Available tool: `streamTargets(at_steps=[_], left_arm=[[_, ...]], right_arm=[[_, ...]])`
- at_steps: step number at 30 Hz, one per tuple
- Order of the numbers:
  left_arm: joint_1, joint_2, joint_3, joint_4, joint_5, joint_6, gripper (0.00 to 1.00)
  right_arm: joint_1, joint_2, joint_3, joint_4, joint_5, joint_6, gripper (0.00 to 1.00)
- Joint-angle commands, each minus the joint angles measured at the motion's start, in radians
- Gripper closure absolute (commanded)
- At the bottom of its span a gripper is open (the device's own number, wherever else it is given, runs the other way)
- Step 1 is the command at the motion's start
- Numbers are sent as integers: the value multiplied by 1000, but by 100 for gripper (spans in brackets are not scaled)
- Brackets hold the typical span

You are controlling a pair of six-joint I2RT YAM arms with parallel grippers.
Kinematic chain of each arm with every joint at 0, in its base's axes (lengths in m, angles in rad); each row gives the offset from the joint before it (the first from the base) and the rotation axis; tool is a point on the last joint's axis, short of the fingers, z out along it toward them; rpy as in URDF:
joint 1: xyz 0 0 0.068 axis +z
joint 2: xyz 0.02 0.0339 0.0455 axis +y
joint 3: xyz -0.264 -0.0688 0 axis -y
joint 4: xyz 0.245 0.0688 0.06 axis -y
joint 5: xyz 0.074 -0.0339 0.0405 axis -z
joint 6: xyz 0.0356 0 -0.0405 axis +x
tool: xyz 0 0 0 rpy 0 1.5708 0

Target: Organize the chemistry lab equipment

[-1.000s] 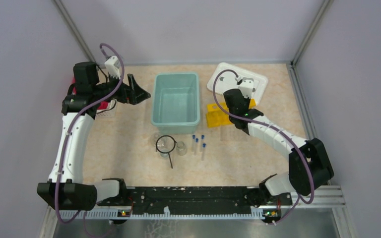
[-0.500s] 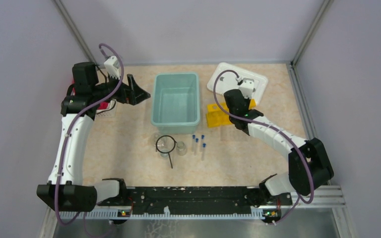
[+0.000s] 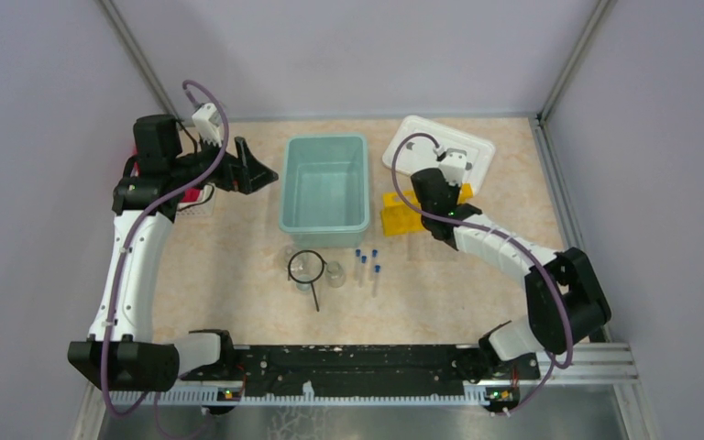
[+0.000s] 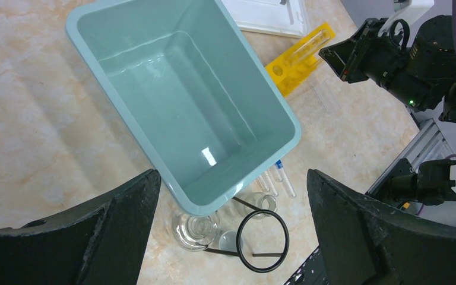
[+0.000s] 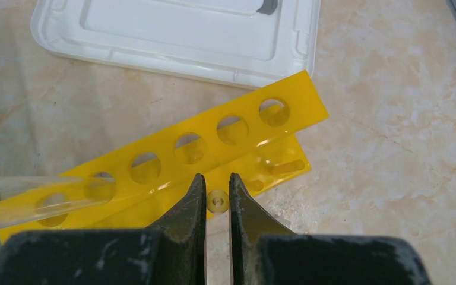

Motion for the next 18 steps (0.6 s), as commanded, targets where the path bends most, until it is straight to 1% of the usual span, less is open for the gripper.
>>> streamTargets(at_steps=[1, 6, 7, 9, 14, 18], left_arm=[[6, -17, 12, 26, 19, 2, 1], [8, -17, 14, 28, 19, 2, 1], [7, -17, 15, 29, 18, 2, 1], [6, -15, 17, 30, 19, 0, 1], [7, -13, 27, 30, 23, -4, 1], [6, -12, 32, 30, 26, -9, 1]], right_arm=[[-2, 11, -10, 36, -6, 16, 100], [-3, 21, -12, 36, -14, 22, 100], [-2, 21, -11, 35, -17, 24, 98], [-3, 14, -7, 23, -20, 30, 92], [-3, -37, 0, -1, -35, 35, 69], [-1, -78, 17, -32, -37, 33, 59]])
